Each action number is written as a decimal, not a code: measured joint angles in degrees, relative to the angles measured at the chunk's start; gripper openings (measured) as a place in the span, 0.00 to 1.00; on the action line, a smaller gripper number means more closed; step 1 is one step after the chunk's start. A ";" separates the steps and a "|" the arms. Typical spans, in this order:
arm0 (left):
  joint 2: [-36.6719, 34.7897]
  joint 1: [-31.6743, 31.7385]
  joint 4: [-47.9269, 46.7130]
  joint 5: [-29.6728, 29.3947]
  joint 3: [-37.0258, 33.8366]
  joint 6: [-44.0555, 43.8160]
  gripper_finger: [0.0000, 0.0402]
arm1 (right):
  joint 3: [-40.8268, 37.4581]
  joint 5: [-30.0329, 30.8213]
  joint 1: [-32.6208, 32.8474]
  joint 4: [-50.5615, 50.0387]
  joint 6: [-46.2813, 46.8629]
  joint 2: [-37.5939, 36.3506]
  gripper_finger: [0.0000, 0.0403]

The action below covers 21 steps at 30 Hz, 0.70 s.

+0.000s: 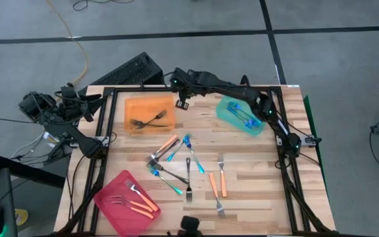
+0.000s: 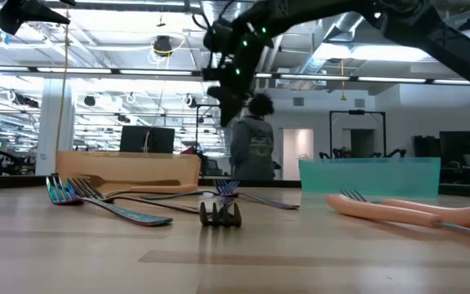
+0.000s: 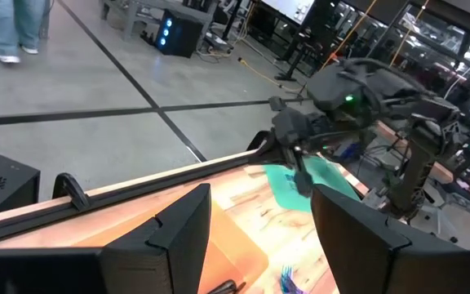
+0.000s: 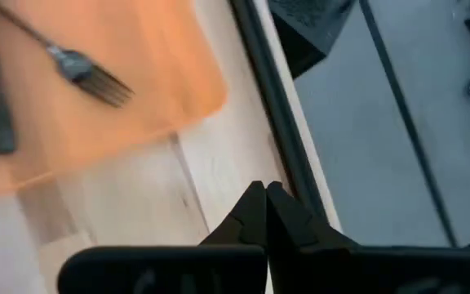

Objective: Sort silverware by color (type)
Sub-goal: Adjust the orange bin

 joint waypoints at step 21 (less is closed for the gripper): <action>0.00 0.00 0.00 -0.58 0.00 -0.05 0.49 | -16.15 -6.03 -0.11 23.96 4.00 0.17 0.03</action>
